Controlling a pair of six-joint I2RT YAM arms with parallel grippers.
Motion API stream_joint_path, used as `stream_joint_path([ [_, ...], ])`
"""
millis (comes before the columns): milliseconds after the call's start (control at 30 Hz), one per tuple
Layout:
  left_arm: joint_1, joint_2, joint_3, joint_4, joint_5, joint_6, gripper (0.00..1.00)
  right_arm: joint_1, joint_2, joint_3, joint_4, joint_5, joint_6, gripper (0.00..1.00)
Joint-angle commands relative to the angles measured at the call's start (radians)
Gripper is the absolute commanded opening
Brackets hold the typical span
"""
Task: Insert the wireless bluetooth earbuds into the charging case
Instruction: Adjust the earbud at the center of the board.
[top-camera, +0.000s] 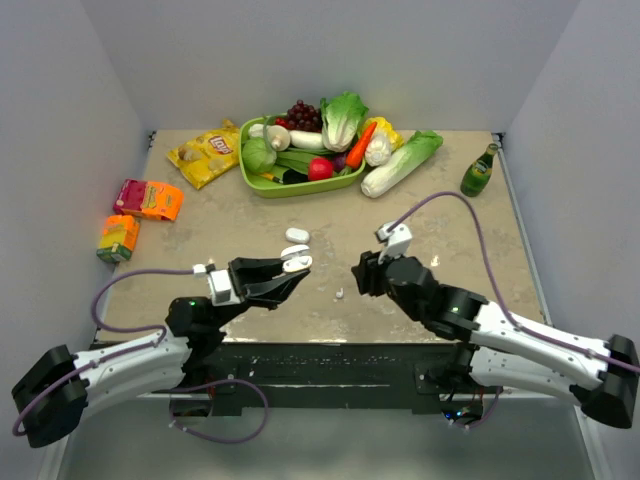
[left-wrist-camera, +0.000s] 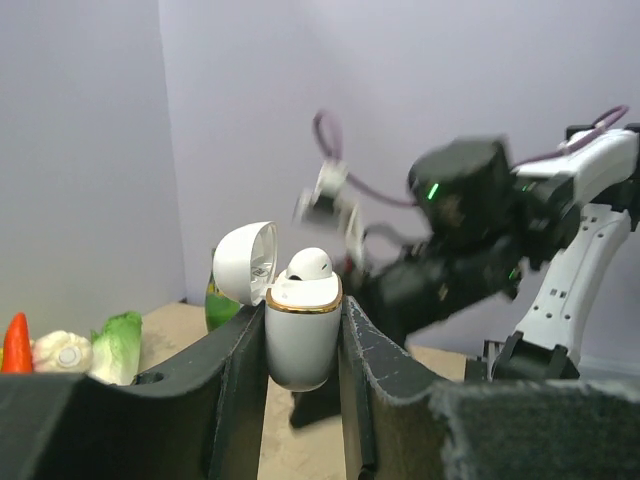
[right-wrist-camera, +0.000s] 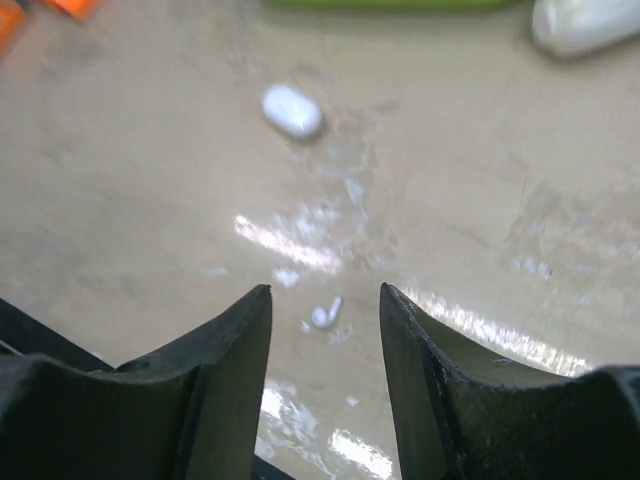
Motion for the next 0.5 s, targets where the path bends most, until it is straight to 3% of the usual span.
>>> stream_joint_path([
  [0, -0.001, -0.154, -0.068, 0.329, -0.036, -0.031, 0.0, -0.025, 0.173, -0.1, 0.113, -0.114, 0.092, 0.5],
  [167, -0.001, -0.273, -0.124, 0.23, -0.037, -0.057, 0.0, -0.028, 0.358, -0.089, 0.213, -0.183, 0.08, 0.44],
  [367, -0.001, -0.328, -0.173, 0.218, -0.043, -0.091, 0.0, -0.031, 0.474, -0.072, 0.25, -0.199, 0.089, 0.17],
  [467, -0.001, -0.331, -0.185, 0.221, -0.045, -0.1, 0.0, -0.031, 0.496, -0.083, 0.264, -0.223, 0.093, 0.11],
])
